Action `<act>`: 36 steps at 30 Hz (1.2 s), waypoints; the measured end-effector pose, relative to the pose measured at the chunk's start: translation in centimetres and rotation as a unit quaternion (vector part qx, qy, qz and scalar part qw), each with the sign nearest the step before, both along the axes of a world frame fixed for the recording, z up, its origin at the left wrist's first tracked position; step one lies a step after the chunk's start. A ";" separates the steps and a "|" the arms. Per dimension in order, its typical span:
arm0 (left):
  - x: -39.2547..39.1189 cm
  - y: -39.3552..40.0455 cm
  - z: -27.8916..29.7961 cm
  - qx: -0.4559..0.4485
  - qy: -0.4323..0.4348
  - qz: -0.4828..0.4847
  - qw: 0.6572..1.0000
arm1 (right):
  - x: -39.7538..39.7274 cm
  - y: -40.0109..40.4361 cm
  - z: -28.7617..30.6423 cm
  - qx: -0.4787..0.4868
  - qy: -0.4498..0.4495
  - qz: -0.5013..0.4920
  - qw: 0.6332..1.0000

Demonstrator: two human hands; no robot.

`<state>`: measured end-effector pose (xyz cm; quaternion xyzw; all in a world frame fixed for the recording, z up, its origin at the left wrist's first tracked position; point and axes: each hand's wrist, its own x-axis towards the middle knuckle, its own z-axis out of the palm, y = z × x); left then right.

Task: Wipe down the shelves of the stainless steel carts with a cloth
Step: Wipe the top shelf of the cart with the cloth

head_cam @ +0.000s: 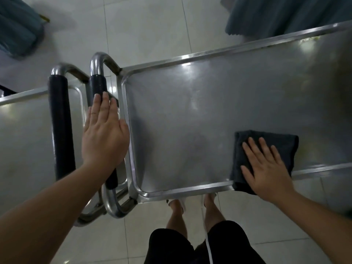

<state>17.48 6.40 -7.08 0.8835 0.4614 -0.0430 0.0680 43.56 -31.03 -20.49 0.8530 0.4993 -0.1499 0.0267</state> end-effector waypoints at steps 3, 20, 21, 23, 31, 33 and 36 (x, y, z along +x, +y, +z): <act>-0.2 0.3 -0.4 -0.001 -0.009 -0.003 1.000 | -6.0 4.1 -0.1 0.029 0.010 -0.009 0.999; -0.6 0.6 -0.9 0.000 -0.033 -0.017 0.999 | -16.9 14.6 -0.1 0.089 0.086 0.173 0.977; -0.6 0.6 -0.8 -0.001 -0.036 -0.017 0.999 | -13.9 13.3 0.0 0.083 0.072 0.149 0.983; -0.6 0.6 -0.8 -0.004 -0.042 -0.017 0.999 | -7.2 10.2 0.1 0.060 0.036 0.086 0.994; -0.7 0.9 -1.4 0.003 -0.052 -0.010 0.999 | -2.0 11.6 0.3 0.022 -0.021 -0.293 0.956; -0.7 1.0 -1.6 0.002 -0.056 -0.009 0.998 | -7.4 15.1 0.7 0.041 -0.012 -0.257 0.966; -0.8 1.1 -1.8 -0.002 -0.062 -0.010 0.998 | -16.3 20.4 1.2 0.065 0.026 -0.145 0.987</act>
